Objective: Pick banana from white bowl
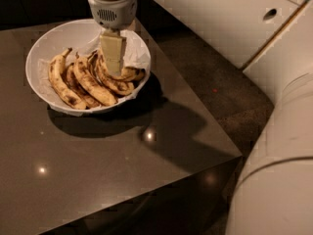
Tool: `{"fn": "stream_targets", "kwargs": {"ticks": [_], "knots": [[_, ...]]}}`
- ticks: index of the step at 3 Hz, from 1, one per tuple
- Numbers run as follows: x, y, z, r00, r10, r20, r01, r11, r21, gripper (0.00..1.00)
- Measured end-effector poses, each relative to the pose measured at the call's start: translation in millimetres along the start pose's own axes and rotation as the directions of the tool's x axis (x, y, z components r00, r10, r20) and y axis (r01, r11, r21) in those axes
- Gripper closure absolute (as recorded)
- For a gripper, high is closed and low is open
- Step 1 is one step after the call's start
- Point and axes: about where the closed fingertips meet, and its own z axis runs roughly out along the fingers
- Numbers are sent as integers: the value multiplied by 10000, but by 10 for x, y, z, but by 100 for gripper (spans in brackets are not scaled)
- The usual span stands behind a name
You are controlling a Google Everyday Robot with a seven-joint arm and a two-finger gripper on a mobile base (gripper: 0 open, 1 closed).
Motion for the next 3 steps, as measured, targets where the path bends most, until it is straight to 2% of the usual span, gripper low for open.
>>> {"fn": "stream_targets", "kwargs": {"ticks": [1, 2, 3], "knots": [[-95, -21, 158, 9999, -95, -123, 90, 9993, -364, 21], [-164, -40, 297, 9997, -81, -218, 68, 9980, -631, 26], [-210, -59, 492, 9996, 84, -255, -113, 9929, -1188, 24]]}}
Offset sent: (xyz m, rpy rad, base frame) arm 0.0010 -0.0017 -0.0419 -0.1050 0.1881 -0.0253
